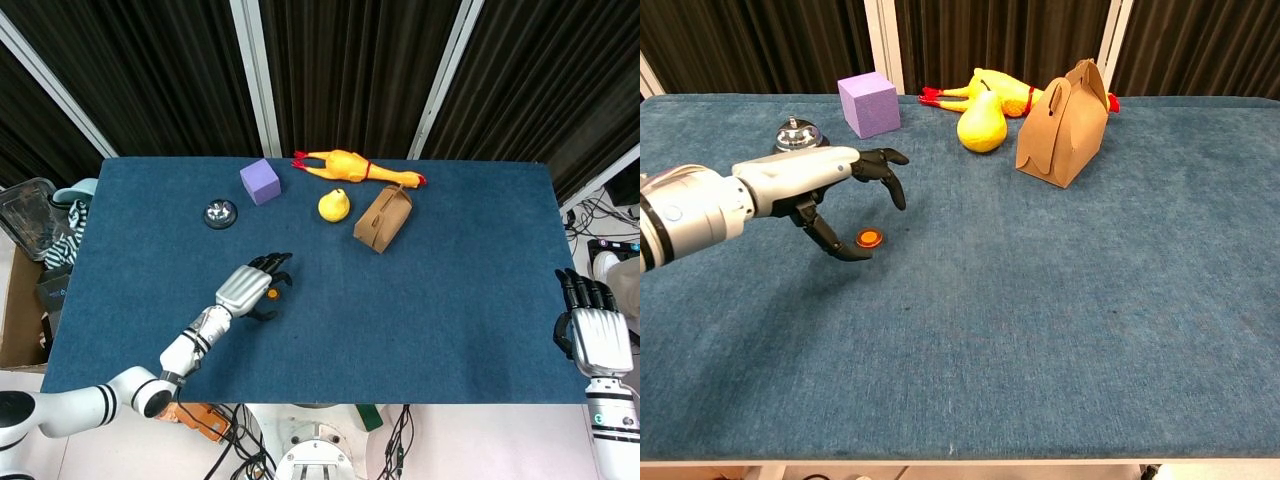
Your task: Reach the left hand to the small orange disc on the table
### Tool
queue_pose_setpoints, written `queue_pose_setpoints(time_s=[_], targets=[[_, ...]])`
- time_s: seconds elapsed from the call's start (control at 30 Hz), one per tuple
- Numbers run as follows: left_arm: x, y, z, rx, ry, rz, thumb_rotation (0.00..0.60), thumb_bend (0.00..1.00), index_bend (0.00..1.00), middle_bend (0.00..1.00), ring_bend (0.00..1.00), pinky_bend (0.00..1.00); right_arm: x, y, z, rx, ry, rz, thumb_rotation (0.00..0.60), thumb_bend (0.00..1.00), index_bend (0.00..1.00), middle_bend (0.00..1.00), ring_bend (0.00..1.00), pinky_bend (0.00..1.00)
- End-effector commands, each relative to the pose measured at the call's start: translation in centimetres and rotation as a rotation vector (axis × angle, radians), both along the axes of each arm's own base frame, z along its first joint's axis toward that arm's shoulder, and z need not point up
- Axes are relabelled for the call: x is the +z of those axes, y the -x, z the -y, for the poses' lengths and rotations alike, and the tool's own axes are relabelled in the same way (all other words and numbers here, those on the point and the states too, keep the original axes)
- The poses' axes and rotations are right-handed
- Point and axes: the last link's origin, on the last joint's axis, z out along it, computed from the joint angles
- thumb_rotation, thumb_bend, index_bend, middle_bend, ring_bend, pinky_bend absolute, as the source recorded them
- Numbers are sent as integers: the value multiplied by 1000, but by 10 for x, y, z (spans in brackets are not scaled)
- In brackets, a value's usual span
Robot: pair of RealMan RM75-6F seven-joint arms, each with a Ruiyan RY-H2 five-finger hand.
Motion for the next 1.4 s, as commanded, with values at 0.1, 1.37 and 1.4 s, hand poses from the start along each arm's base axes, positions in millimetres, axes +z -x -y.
queue_pose_setpoints(time_s=[0.1, 1.37, 1.4], targets=[[-4, 0, -3, -2, -3, -13, 600, 200, 362, 0, 0, 139, -1, 0, 1, 2, -4, -1, 600, 922, 143, 146, 172, 159], [1, 18, -34, 14, -12, -141, 600, 330, 536, 24, 0, 139, -2, -1, 1, 1, -6, -2, 600, 922, 144, 145, 171, 159], [3, 18, -35, 13, -17, -143, 600, 331, 543, 27, 0, 139, -2, -1, 1, 3, -5, -3, 600, 922, 144, 145, 172, 159]])
